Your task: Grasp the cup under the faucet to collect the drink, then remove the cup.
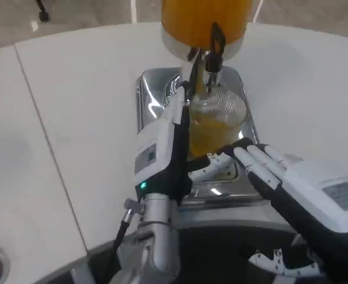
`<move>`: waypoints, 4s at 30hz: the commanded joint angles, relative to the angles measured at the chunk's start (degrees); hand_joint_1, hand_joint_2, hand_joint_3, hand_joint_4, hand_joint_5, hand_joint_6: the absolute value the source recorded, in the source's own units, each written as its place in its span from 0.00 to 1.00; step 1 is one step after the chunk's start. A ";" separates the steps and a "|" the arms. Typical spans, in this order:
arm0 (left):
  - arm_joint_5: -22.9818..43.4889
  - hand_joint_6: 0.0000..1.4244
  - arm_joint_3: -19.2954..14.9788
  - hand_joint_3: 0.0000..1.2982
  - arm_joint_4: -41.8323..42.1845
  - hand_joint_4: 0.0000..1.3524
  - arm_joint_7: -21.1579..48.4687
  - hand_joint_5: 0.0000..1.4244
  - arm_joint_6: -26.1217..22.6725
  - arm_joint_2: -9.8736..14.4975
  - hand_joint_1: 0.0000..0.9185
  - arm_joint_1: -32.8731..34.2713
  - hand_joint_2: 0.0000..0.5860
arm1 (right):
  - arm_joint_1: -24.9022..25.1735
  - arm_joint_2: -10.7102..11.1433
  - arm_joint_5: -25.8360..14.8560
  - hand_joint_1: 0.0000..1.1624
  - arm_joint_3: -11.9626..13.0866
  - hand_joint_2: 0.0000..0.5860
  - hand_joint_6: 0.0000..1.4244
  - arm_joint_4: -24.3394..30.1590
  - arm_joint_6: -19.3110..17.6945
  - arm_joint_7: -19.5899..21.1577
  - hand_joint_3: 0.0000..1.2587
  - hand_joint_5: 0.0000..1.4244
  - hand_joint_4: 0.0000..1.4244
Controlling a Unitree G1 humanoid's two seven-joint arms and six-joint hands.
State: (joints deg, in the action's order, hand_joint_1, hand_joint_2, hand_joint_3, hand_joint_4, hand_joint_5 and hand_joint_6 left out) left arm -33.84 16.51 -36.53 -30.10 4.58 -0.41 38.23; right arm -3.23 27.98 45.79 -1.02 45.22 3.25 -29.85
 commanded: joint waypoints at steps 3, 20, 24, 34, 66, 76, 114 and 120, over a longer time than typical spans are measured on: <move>1.51 0.08 0.11 0.00 -3.76 0.00 -1.76 0.07 1.53 -2.01 0.40 2.99 0.09 | -0.31 -1.05 0.37 0.69 -0.81 0.54 0.06 0.63 1.81 -1.75 0.00 0.00 0.00; 2.30 0.53 1.14 0.05 -9.33 0.10 -6.81 0.38 1.53 -5.76 0.52 4.82 0.10 | 1.61 -0.24 -0.32 0.64 0.71 0.54 0.07 1.04 5.82 -5.52 0.00 0.00 0.00; 2.13 0.73 1.69 0.16 -11.66 0.25 -9.85 0.54 1.22 -7.70 0.60 5.89 0.11 | 2.15 -0.63 0.22 0.62 1.37 0.55 0.07 1.68 8.31 -6.71 0.00 0.00 0.00; 4.43 1.00 1.25 0.79 -17.50 0.86 -22.24 1.00 7.63 -10.60 0.62 7.51 0.11 | 3.84 -1.32 2.82 0.62 -0.85 0.55 0.07 -0.30 11.22 -7.79 0.00 0.00 0.00; 2.55 1.00 -0.13 0.92 -7.60 0.82 -20.23 1.00 10.58 0.40 0.66 2.92 0.07 | 9.85 -2.66 -1.39 0.62 -6.03 0.59 0.07 -6.38 9.29 -4.44 0.00 0.00 0.00; 0.56 1.00 -0.48 0.92 -7.24 0.82 -21.09 1.00 10.55 3.95 0.66 2.38 0.07 | 9.31 -3.67 1.36 0.63 -8.59 0.60 0.07 -4.54 8.88 -4.68 0.00 0.00 0.00; 2.28 1.00 -7.23 0.91 33.65 0.79 0.54 1.00 11.95 16.89 0.65 -25.34 0.06 | -3.12 -0.26 7.41 0.54 1.88 0.74 0.03 -4.13 -6.63 11.84 0.00 0.00 0.00; 0.61 1.00 -7.36 0.91 40.65 0.79 3.76 1.00 12.07 16.85 0.65 -29.99 0.06 | -4.70 -1.68 8.42 0.51 1.19 0.75 0.00 -3.61 -7.15 12.74 0.00 0.00 0.00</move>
State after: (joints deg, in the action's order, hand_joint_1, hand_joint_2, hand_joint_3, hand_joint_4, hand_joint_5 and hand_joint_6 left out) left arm -32.98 9.55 1.29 -27.37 15.21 16.81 9.48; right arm -7.11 26.89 53.60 0.26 40.99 -3.48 -17.92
